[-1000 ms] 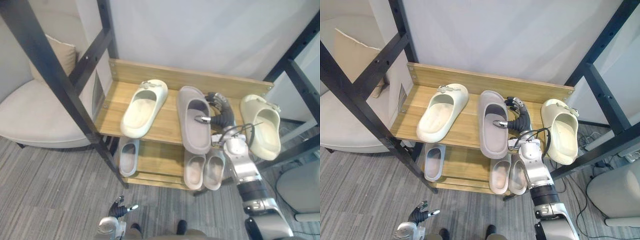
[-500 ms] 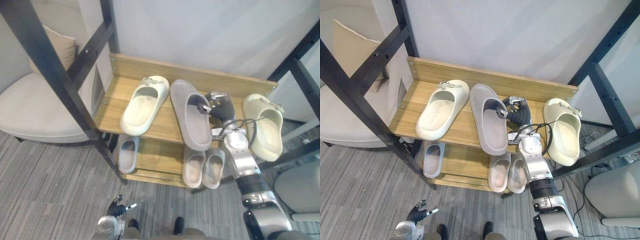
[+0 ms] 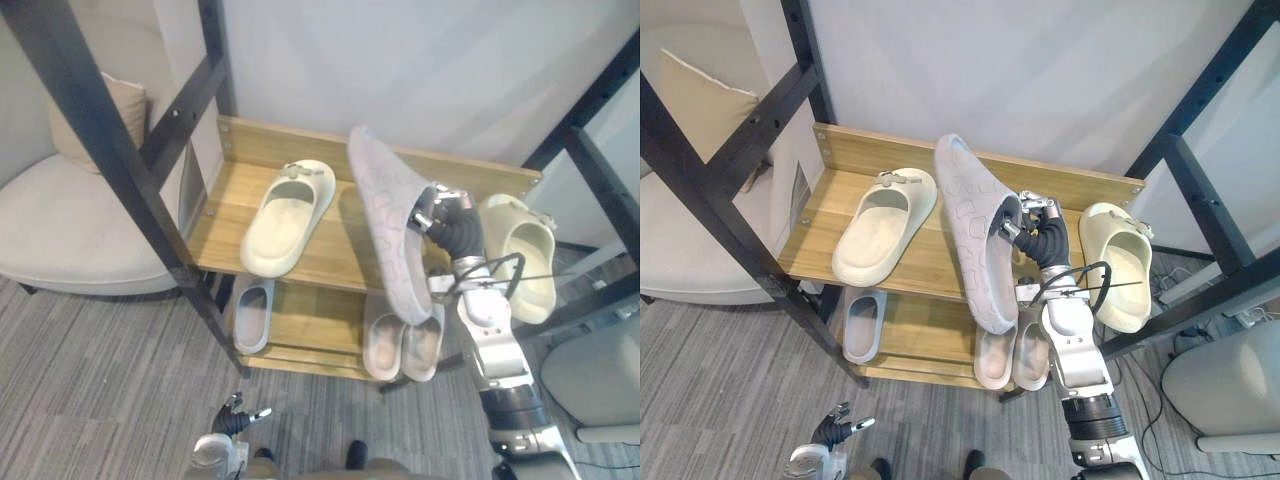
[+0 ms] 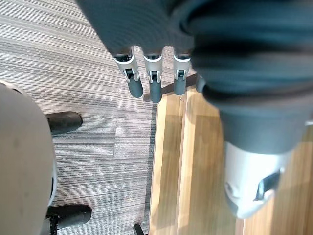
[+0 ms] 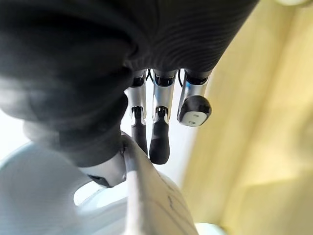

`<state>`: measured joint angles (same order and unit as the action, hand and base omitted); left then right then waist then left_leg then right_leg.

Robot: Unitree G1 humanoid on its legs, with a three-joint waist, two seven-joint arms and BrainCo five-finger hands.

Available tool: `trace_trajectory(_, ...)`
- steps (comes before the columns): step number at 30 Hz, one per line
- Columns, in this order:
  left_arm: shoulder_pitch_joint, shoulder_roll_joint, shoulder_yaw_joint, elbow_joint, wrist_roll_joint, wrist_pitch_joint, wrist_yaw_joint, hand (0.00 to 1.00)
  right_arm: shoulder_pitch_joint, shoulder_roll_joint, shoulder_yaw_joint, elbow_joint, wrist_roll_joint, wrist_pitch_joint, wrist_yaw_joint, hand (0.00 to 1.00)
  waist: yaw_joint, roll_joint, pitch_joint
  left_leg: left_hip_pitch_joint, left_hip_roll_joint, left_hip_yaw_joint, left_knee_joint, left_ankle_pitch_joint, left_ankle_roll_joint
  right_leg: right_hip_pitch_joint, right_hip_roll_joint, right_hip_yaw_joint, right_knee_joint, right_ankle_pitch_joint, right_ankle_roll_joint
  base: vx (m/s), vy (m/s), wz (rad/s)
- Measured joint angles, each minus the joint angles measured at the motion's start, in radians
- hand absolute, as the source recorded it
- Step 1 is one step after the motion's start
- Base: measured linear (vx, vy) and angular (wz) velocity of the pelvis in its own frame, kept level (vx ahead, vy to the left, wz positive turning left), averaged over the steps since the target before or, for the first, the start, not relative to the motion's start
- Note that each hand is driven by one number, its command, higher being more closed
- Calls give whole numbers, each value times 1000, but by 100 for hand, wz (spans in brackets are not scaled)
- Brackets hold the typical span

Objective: Organize the slippers on the shoe rack

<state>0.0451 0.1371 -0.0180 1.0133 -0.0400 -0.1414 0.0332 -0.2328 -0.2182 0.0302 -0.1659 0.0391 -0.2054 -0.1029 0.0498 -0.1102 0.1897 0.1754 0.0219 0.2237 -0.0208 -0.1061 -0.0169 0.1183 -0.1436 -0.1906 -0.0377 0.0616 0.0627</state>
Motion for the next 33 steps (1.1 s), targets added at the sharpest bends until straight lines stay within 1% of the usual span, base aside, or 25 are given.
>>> trace_trajectory(1, 1, 0, 0, 0, 0, 0, 0, 0, 16, 10, -2, -37, 0, -14, -1, 100, -1, 1, 0, 2, -1, 0, 7, -4, -1, 5, -2, 0, 0, 0, 0, -46, -6, -6)
trace_trajectory(4, 1, -2, 0, 1, 0, 0, 0, 0, 51, 25, -12, -112, 0, -36, -1, 100, -3, 5, -2, 2, -2, 2, 9, -4, -2, 5, -4, 1, 1, -1, 1, -40, -14, -3)
trace_trajectory(8, 3, -5, -2, 6, 1, 0, 0, 0, 82, 25, -17, -168, 3, -44, 1, 100, -14, 16, -9, 1, -5, 3, 16, -4, -2, 6, -7, 1, 1, -7, 10, -4, -8, -1)
trace_trajectory(9, 3, -10, -2, 14, 1, 0, 0, 0, 108, 25, -16, -190, 4, -53, 7, 100, -16, 24, -13, 1, -5, 3, 18, -4, -2, 7, -8, 1, 1, -8, 12, 0, 0, 0)
trace_trajectory(11, 4, -16, -3, 20, 2, 0, 0, 0, 149, 25, -14, -214, 12, -55, 22, 100, -20, 36, -21, 1, -5, 1, 20, -4, -2, 9, -8, 0, 0, -9, 13, 7, -36, 3)
trace_trajectory(13, 9, -20, -13, 22, 3, -1, 0, 0, 195, 25, 12, -215, 42, -60, 49, 100, -28, 47, -32, 1, -5, 0, 21, -4, -2, 11, -8, -1, 0, -10, 14, 1, -15, 1)
trace_trajectory(15, 9, -20, -20, 25, 9, -1, 0, 0, 229, 25, 38, -215, 48, -60, 67, 100, -36, 49, -34, 4, -6, -1, 23, -4, -2, 15, -9, -1, 0, -11, 16, 0, 0, 0)
trace_trajectory(16, 9, -19, -21, 31, 9, -3, -1, 0, 260, 25, 62, -215, 48, -60, 93, 100, -41, 49, -35, 8, -6, -3, 24, -4, -2, 21, -10, -1, 1, -12, 17, 0, 0, 0)
trace_trajectory(17, 9, -19, -22, 38, 9, -4, -1, 0, 279, 23, 77, -216, 48, -60, 109, 100, -43, 49, -36, 13, -6, -2, 25, -4, -2, 25, -10, -1, 1, -12, 18, 0, 0, 0)
trace_trajectory(19, 9, -14, -42, 42, 10, -5, -2, 0, 321, 20, 114, -216, 49, -60, 142, 100, -45, 49, -47, 22, -9, 0, 25, -4, -2, 28, -15, 1, 13, -25, 33, -27, -17, -4)
trace_trajectory(21, 9, -14, -60, 43, 14, -6, -17, 0, 350, 11, 148, -216, 51, -60, 169, 100, -47, 55, -52, 40, -9, 0, 25, -4, -2, 42, -16, 2, 20, -27, 33, 0, 0, 0)
trace_trajectory(23, 9, -13, -78, 57, 17, -9, -19, 0, 380, -7, 190, -216, 60, -61, 194, 100, -48, 58, -58, 59, -11, -1, 25, -4, -2, 61, -17, 2, 25, -34, 35, 0, 0, 0)
trace_trajectory(25, 8, -10, -92, 66, 18, -20, -20, 0, 418, -41, 261, -215, 90, -61, 242, 100, -47, 58, -60, 85, -13, -3, 24, -5, -4, 91, -21, 2, 33, -53, 42, -49, -25, 2)
trace_trajectory(29, 7, -6, -112, 79, 17, -25, -21, 0, 450, -79, 337, -205, 121, -61, 288, 100, -47, 61, -69, 89, -11, -20, 46, -12, -12, 92, -27, -10, 73, -85, 41, -60, -62, 14)
trace_trajectory(31, 1, -3, -126, 79, 16, -28, -27, 0, 443, -106, 390, -144, 121, -62, 311, 100, -45, 63, -67, 45, 1, -37, 133, -52, -13, 72, -32, -19, 133, -118, 39, -93, -110, 20)
trace_trajectory(32, 0, -3, -127, 79, 16, -28, -30, 0, 441, -109, 397, -125, 120, -62, 314, 100, -44, 62, -65, 29, 5, -41, 163, -64, -14, 66, -32, -21, 150, -126, 39, -101, -103, 18)
trace_trajectory(33, -9, -3, -130, 80, 14, -28, -37, 0, 425, -121, 416, -72, 117, -58, 321, 100, -42, 69, -57, -39, 26, -49, 272, -109, -16, 20, -30, -24, 213, -153, 35, -134, -74, 17)
